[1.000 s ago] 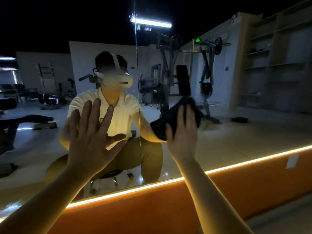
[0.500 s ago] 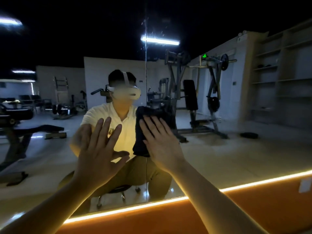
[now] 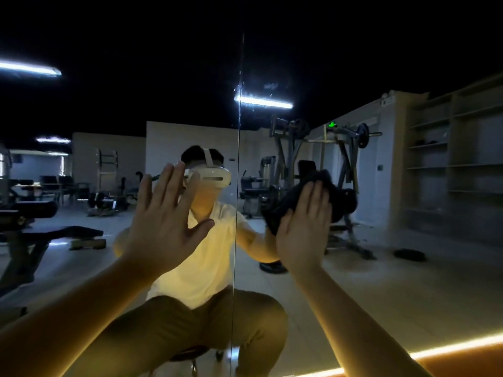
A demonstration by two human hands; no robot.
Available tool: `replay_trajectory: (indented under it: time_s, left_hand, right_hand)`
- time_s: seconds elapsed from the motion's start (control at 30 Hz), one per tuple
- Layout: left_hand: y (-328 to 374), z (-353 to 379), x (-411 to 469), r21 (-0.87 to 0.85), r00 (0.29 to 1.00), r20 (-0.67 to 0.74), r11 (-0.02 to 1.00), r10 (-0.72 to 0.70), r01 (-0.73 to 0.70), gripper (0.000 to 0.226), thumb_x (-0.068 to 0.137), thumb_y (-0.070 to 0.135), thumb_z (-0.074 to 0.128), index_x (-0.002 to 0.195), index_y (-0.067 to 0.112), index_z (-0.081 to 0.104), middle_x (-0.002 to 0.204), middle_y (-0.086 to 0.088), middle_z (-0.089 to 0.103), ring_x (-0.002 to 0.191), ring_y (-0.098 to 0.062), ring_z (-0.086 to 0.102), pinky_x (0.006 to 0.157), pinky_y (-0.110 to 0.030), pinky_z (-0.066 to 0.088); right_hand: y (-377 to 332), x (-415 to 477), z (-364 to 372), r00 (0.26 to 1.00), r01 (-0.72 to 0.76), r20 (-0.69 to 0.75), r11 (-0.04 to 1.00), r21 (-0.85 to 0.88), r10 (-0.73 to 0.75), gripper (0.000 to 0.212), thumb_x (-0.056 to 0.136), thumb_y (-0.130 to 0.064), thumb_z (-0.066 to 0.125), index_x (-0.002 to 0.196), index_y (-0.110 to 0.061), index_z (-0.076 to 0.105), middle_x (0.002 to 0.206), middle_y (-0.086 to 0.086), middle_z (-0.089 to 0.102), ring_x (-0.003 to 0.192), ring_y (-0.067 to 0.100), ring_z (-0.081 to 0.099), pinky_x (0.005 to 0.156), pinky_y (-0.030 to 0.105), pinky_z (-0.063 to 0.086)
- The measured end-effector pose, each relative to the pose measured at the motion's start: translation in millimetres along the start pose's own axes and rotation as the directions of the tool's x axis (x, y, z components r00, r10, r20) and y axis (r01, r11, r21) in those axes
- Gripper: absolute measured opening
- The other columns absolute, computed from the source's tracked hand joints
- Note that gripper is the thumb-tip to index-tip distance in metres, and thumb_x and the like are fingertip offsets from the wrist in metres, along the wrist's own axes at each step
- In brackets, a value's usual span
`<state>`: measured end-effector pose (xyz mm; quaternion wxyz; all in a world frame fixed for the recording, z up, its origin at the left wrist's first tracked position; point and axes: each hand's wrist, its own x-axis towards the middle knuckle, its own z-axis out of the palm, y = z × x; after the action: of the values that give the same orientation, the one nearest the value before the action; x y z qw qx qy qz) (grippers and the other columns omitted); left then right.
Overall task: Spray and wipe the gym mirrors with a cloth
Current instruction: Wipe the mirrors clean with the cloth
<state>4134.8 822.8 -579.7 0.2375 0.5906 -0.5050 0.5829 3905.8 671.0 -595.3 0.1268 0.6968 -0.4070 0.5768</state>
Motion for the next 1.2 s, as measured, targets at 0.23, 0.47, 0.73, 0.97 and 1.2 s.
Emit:
replay_trajectory:
  time_s: [0.23, 0.47, 0.73, 0.97, 1.2]
  left_hand:
    - [-2, 8, -3, -0.002, 1.000, 0.001, 1.000, 0.004, -0.004, 0.091, 0.100, 0.067, 0.035, 0.167, 0.008, 0.015, 0.174, -0.020, 0.004, 0.161, -0.037, 0.006, 0.125, -0.067, 0.014]
    - [1, 4, -3, 0.007, 0.999, 0.043, 1.000, -0.014, 0.013, 0.091, 0.100, 0.068, 0.034, 0.167, 0.009, 0.014, 0.175, -0.018, 0.002, 0.162, -0.036, 0.003, 0.125, -0.067, 0.014]
    - [2, 6, -2, 0.040, 0.998, 0.057, 0.999, -0.031, 0.029, 0.092, 0.099, 0.070, 0.034, 0.166, 0.009, 0.018, 0.174, -0.020, 0.005, 0.162, -0.037, 0.004, 0.123, -0.069, 0.018]
    - [1, 4, -2, 0.065, 0.997, 0.076, 0.998, -0.030, 0.025, 0.092, 0.099, 0.070, 0.035, 0.166, 0.008, 0.019, 0.174, -0.020, 0.004, 0.161, -0.038, 0.005, 0.122, -0.070, 0.020]
    - [-3, -8, 0, 0.063, 0.997, 0.080, 0.998, 0.010, -0.015, 0.084, 0.103, 0.064, 0.034, 0.164, 0.007, 0.027, 0.173, -0.022, 0.011, 0.161, -0.037, 0.011, 0.123, -0.068, 0.021]
  right_hand:
    - [-76, -12, 4, 0.806, 0.587, 0.119, 0.809, -0.040, -0.579, 0.070, 0.105, -0.038, 0.031, 0.165, -0.009, 0.012, 0.172, 0.012, 0.013, 0.159, 0.029, 0.009, 0.129, 0.050, 0.005]
    - [-16, 26, -14, 0.702, 0.712, 0.184, 0.673, -0.197, -0.688, 0.067, 0.107, -0.041, 0.036, 0.165, -0.014, 0.015, 0.170, 0.009, 0.021, 0.157, 0.027, 0.018, 0.130, 0.044, 0.000]
    - [73, 56, -30, 0.999, -0.036, 0.016, 0.995, -0.093, 0.037, 0.070, 0.102, -0.037, 0.021, 0.162, 0.000, 0.019, 0.164, 0.026, 0.028, 0.150, 0.045, 0.029, 0.122, 0.060, 0.027]
    - [-32, 74, -13, 0.985, 0.150, -0.076, 0.988, -0.045, -0.154, 0.068, 0.106, -0.040, 0.019, 0.164, -0.006, 0.011, 0.170, 0.018, 0.017, 0.157, 0.035, 0.014, 0.128, 0.054, 0.012]
    - [-94, 72, -12, 0.729, 0.683, 0.029, 0.724, -0.094, -0.684, 0.067, 0.108, -0.041, 0.031, 0.164, -0.008, 0.017, 0.170, 0.013, 0.019, 0.158, 0.030, 0.013, 0.129, 0.050, 0.005]
